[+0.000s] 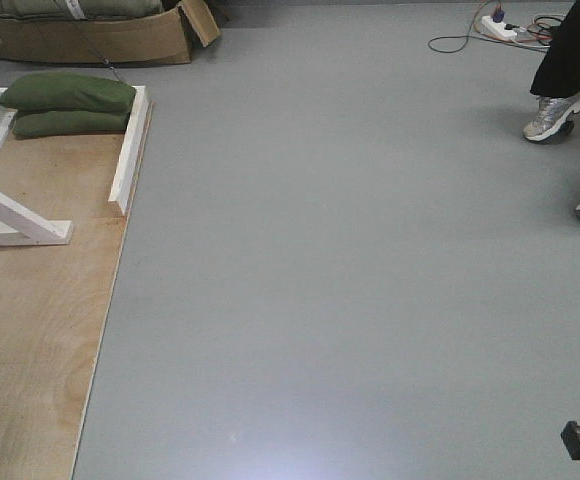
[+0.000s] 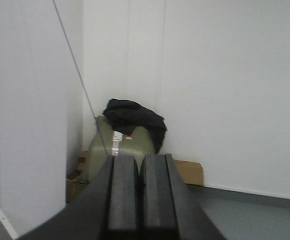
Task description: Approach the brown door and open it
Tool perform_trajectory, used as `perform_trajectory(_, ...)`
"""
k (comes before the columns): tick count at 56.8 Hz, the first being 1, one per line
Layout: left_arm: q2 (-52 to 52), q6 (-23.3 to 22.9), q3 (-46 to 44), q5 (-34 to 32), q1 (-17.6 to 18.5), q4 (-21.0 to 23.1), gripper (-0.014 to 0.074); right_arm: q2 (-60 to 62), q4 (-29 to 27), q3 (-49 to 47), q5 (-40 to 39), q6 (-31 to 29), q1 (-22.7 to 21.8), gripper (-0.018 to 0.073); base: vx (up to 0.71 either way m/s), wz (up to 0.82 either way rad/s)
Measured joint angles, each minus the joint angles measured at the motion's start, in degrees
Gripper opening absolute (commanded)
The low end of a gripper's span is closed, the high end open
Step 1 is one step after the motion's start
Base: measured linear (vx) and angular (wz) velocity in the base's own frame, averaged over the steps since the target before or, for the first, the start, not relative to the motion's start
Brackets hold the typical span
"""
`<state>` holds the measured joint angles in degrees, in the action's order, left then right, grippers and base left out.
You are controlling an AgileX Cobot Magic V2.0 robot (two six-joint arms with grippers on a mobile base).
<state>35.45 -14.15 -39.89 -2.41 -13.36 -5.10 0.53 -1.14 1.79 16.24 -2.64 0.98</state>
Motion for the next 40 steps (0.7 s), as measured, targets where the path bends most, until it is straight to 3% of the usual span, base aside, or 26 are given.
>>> perform_trajectory(11, 5.2, -0.1, -7.4, 0.0, -10.7, 0.2, -0.0003, 0.0, 0.0, 0.0, 0.0, 0.0, 0.0, 0.0000, 0.00, 0.00)
perform_trajectory(18, 8.0, -0.2, -11.3, 0.0, -17.1, 2.7, -0.0003, 0.0, 0.0, 0.0, 0.0, 0.0, 0.0, 0.0000, 0.00, 0.00)
perform_trajectory(40, 18.2, -0.2, -22.1, 1.9, -32.2, 8.7, -0.0003, 0.0, 0.0, 0.0, 0.0, 0.0, 0.0, 0.0000, 0.00, 0.00)
